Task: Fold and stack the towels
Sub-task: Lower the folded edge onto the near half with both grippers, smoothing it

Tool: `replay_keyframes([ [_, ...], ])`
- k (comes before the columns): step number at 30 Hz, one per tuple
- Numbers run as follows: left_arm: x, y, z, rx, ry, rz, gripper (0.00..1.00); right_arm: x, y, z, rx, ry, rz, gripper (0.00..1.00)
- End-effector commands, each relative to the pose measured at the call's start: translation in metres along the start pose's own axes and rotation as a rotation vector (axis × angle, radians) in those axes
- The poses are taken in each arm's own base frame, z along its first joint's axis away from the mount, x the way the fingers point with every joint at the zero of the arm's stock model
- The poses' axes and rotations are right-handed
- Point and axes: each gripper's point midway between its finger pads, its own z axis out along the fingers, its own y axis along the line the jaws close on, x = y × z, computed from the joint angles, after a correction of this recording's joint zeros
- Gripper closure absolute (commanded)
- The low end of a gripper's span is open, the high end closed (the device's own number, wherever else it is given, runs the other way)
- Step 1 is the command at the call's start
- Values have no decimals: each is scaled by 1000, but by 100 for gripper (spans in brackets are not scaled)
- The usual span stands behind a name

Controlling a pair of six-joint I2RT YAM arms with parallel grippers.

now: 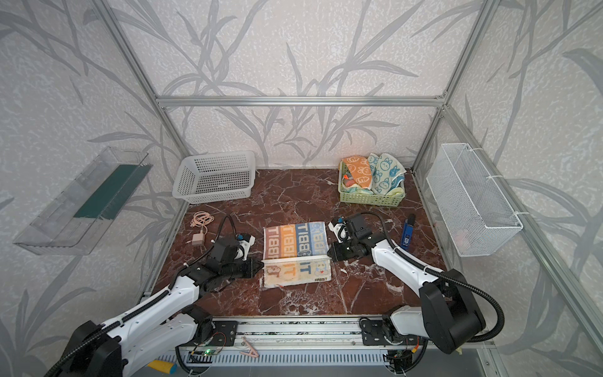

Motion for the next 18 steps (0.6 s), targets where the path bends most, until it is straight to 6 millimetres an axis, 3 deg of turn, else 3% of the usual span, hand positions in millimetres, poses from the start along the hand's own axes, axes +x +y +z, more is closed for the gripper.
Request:
replay_keyframes([
  [1, 13, 10, 5, -36, 11, -45, 100, 19, -8, 11, 6, 56, 49, 100],
  [5, 23, 15, 7, -72, 35, -37, 100, 21, -8, 12, 7, 57, 51, 100],
  [8, 15, 10, 1, -72, 14, -23, 100, 12, -3, 3, 14, 30, 32, 100],
  [14, -19, -19, -28, -64, -35, 51, 100, -18, 18, -37, 33, -48, -45, 100],
  [18, -26, -30, -43, -67, -57, 91, 100, -29, 32, -66, 40, -108, -86, 100],
])
